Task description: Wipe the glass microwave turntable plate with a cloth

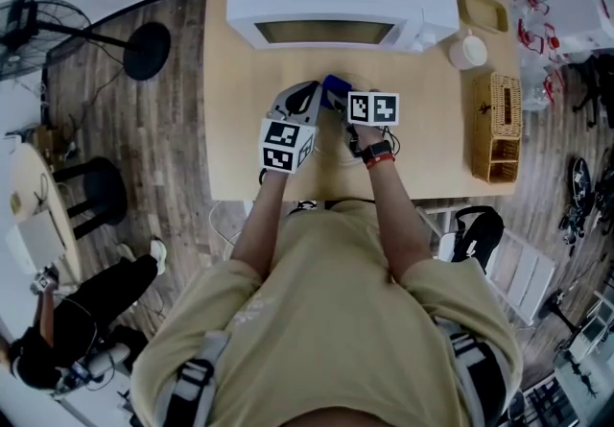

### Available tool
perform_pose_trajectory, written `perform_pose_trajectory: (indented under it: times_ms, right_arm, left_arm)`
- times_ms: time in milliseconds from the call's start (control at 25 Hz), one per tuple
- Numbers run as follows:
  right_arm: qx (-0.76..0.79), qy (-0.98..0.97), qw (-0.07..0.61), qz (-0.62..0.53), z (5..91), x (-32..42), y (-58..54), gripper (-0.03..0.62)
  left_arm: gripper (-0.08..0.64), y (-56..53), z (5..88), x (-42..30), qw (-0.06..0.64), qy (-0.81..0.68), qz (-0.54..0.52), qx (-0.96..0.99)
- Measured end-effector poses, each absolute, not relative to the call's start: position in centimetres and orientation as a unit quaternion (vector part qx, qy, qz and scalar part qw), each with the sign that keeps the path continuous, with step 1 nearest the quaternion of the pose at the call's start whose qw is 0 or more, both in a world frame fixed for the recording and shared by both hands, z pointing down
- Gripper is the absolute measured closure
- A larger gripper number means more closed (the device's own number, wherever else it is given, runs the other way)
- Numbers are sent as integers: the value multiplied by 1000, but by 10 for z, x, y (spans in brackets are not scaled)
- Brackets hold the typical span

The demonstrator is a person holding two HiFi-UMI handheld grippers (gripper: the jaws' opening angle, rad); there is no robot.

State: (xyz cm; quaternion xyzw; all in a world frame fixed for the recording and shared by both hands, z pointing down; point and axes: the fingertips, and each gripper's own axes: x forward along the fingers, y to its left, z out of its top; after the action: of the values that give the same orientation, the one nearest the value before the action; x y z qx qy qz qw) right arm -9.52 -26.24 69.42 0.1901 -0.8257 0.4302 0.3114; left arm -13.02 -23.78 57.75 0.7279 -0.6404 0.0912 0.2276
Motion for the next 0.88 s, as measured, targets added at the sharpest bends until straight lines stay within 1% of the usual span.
perform_pose_trajectory:
  times_ms: [880]
  right_arm:
    - [232,-814,297,442,694,-64,-279,453]
  left_arm:
    - [541,-245,588,-117,236,-627,90,737]
